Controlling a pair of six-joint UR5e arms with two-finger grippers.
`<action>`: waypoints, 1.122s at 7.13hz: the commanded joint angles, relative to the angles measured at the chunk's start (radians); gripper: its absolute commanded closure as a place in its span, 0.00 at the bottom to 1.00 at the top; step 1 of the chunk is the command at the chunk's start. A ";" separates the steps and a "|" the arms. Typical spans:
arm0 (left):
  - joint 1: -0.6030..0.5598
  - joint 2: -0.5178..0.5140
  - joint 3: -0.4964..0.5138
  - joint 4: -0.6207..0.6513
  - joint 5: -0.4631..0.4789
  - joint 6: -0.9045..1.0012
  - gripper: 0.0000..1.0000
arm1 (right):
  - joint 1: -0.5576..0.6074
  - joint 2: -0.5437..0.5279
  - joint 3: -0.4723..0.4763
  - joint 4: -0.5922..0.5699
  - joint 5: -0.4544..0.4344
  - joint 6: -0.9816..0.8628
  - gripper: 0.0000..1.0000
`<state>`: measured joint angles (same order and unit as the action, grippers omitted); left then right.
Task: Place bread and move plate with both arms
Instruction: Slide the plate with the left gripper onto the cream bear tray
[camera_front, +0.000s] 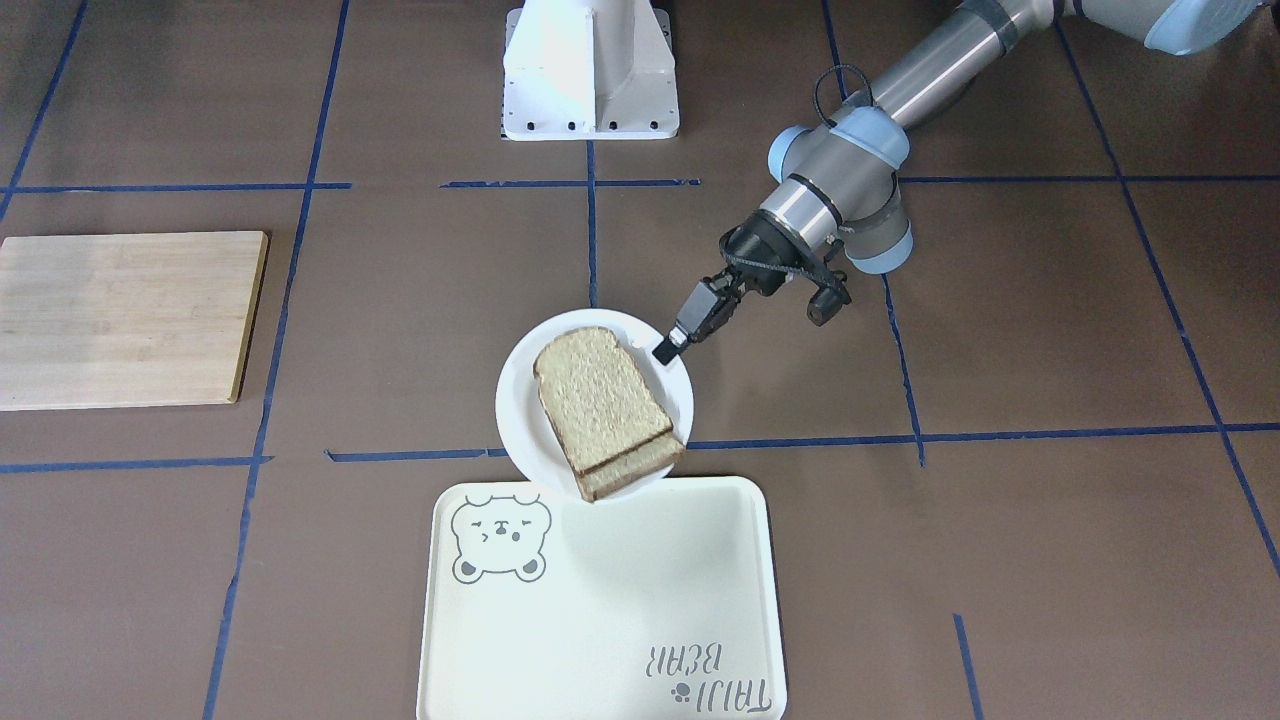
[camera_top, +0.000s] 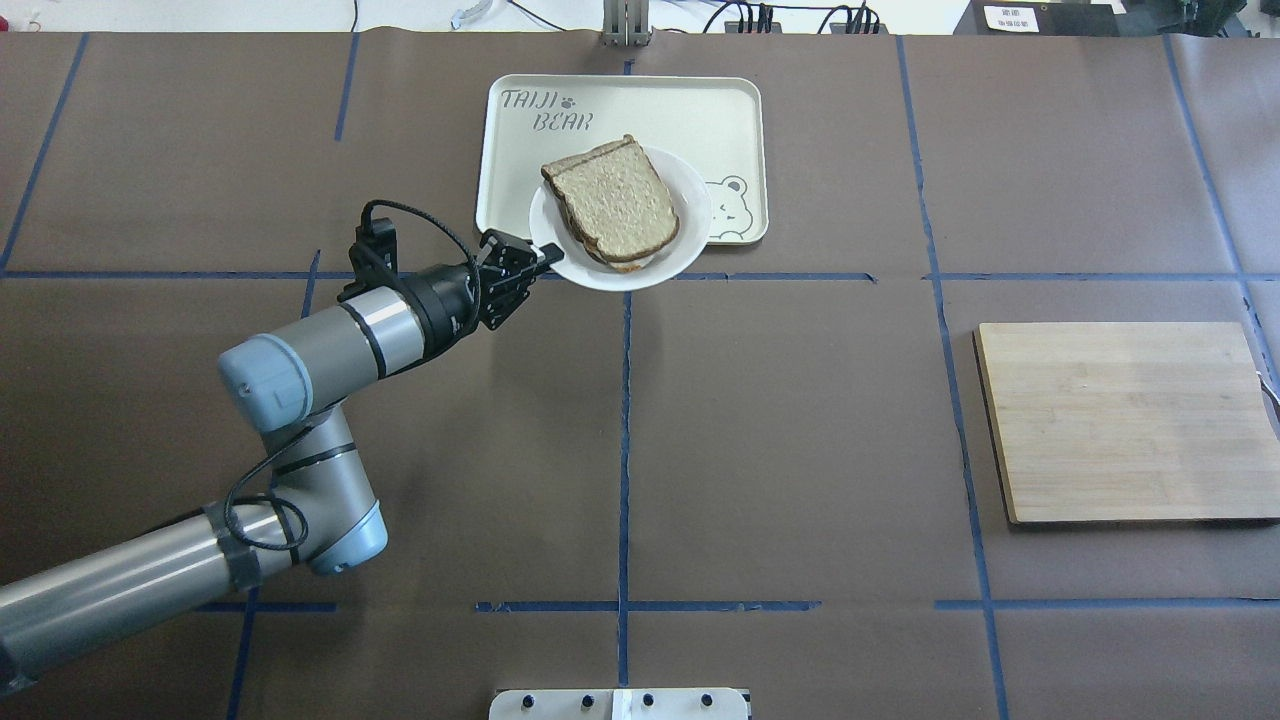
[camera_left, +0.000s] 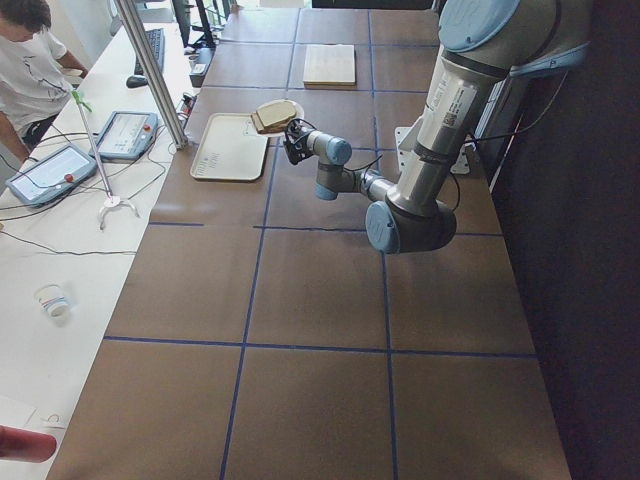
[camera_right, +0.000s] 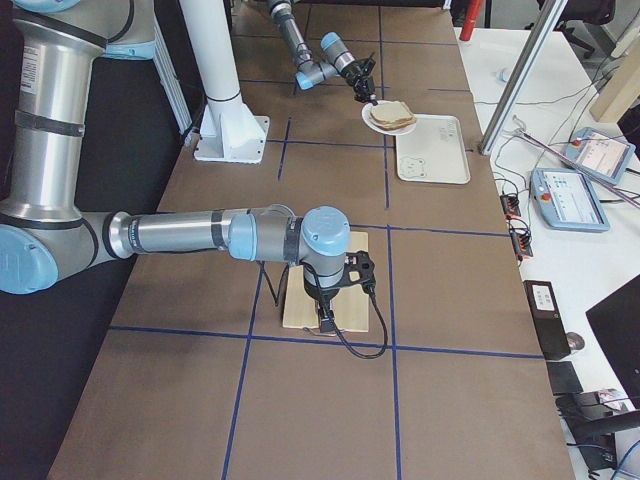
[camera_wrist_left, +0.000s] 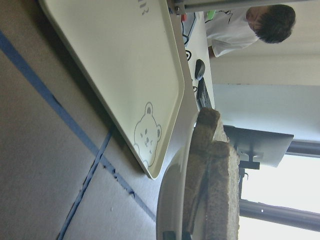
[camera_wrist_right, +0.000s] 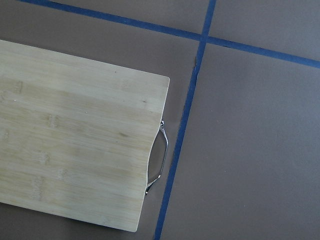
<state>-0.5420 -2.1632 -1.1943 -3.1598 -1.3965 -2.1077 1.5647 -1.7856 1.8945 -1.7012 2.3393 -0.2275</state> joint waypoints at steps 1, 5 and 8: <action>-0.079 -0.191 0.305 0.000 0.004 -0.046 1.00 | 0.000 0.000 0.000 0.000 0.000 0.001 0.00; -0.101 -0.351 0.596 0.003 0.004 -0.060 0.99 | 0.000 0.000 -0.006 0.000 0.000 -0.001 0.00; -0.111 -0.354 0.578 0.004 -0.006 -0.052 0.00 | 0.000 0.002 -0.005 0.000 0.000 -0.001 0.00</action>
<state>-0.6461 -2.5170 -0.6054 -3.1560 -1.3964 -2.1650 1.5647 -1.7847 1.8892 -1.7012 2.3393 -0.2279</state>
